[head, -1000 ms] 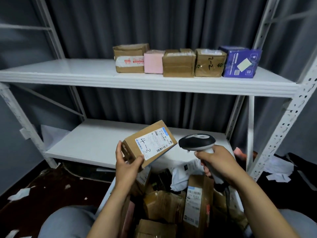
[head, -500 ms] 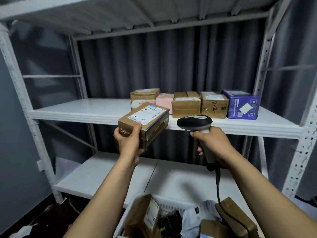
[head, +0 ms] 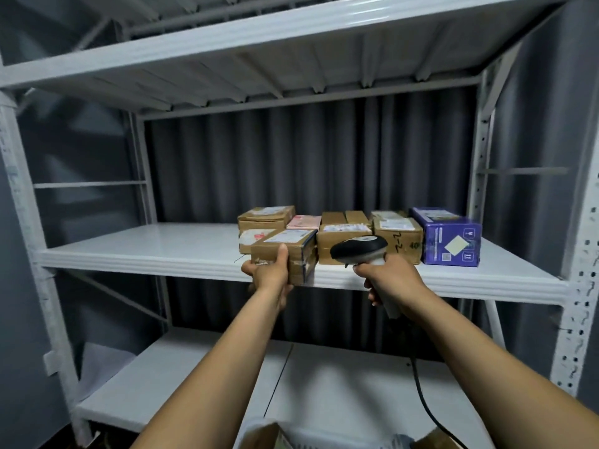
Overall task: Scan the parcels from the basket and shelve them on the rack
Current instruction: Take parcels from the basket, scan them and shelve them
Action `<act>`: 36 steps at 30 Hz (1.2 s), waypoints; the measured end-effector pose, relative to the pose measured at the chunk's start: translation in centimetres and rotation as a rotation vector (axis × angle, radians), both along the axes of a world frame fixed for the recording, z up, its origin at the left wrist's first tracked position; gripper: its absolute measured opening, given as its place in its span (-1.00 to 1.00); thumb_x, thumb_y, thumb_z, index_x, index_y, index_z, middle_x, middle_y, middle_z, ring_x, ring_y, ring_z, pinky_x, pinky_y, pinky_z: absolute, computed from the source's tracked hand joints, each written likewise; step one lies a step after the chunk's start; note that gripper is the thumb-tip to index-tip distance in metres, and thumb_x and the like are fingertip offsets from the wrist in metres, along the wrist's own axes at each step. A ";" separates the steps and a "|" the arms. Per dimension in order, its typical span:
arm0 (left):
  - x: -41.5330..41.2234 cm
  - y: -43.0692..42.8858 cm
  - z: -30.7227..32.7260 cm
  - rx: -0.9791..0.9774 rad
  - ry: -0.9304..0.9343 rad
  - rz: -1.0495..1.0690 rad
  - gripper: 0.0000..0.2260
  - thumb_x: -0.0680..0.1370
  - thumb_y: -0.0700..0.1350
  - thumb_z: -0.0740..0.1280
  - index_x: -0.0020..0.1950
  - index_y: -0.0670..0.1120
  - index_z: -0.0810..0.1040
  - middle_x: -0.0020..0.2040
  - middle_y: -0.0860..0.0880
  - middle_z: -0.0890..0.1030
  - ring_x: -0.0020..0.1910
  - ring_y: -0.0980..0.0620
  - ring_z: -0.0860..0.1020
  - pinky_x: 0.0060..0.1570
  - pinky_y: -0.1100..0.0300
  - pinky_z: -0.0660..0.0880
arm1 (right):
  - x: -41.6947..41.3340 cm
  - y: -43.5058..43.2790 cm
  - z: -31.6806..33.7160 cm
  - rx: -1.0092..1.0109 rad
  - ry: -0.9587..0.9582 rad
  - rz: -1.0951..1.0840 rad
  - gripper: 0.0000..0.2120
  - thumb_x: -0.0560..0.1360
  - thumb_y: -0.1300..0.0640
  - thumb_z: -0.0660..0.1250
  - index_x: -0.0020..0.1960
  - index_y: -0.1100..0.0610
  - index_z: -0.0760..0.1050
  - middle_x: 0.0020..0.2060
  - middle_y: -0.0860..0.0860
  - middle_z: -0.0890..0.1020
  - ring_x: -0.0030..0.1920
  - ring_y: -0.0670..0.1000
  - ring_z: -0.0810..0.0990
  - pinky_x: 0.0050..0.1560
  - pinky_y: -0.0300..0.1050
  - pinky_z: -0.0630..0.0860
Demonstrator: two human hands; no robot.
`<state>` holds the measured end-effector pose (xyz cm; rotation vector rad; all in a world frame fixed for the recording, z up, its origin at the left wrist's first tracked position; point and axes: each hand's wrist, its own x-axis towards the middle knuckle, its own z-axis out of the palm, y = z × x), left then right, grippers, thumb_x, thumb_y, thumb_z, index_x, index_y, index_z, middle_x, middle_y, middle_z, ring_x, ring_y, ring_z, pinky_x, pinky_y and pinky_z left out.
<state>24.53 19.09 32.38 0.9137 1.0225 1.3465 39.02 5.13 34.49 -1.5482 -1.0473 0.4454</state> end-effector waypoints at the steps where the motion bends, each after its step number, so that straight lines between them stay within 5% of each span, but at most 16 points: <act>1: 0.0 0.3 -0.1 0.022 0.091 -0.002 -0.35 0.39 0.17 0.48 0.28 0.03 0.17 0.30 -0.17 0.38 0.14 -0.17 0.50 0.05 0.00 0.58 | 0.1 0.1 0.1 -0.005 -0.015 -0.004 -0.86 0.47 0.17 0.39 -0.12 0.26 0.52 -0.37 0.13 0.56 -0.52 0.06 0.48 -0.50 -0.17 0.44; 6: -1.4 1.4 -1.2 0.271 0.565 0.112 -0.24 0.44 0.08 0.47 0.51 -0.05 0.15 0.44 -0.22 0.20 0.34 -0.29 0.35 0.35 -0.02 0.35 | 0.8 1.0 0.1 -0.034 -0.085 -0.022 -0.85 0.46 0.17 0.38 -0.09 0.27 0.53 -0.37 0.13 0.58 -0.55 0.04 0.48 -0.56 -0.23 0.40; 10: -1.5 2.7 -0.5 0.554 0.728 0.101 -0.42 0.52 -0.03 0.40 0.49 0.04 0.26 0.41 -0.19 0.32 0.35 -0.19 0.37 0.34 0.07 0.30 | 1.7 2.5 1.0 -0.055 -0.152 -0.049 -0.88 0.45 0.17 0.39 -0.15 0.23 0.53 -0.37 0.11 0.59 -0.54 0.04 0.49 -0.56 -0.25 0.39; 15: -0.5 4.6 0.5 0.621 0.905 0.034 -0.59 0.55 -0.01 0.36 0.39 -0.01 0.45 0.35 -0.20 0.34 0.31 -0.21 0.41 0.38 0.06 0.28 | 2.6 4.2 1.7 -0.107 -0.204 -0.080 -0.86 0.44 0.16 0.39 -0.17 0.25 0.57 -0.36 0.12 0.60 -0.51 0.05 0.52 -0.52 -0.19 0.44; 36: 3.3 13.1 1.1 0.695 1.054 -0.112 -0.58 0.56 -0.20 0.34 0.41 -0.01 0.41 0.41 -0.21 0.31 0.39 -0.18 0.33 0.42 0.06 0.22 | 6.7 9.4 1.8 -0.209 -0.321 -0.169 -0.84 0.44 0.08 0.37 -0.14 0.18 0.55 -0.36 0.14 0.66 -0.41 0.11 0.64 -0.35 -0.06 0.59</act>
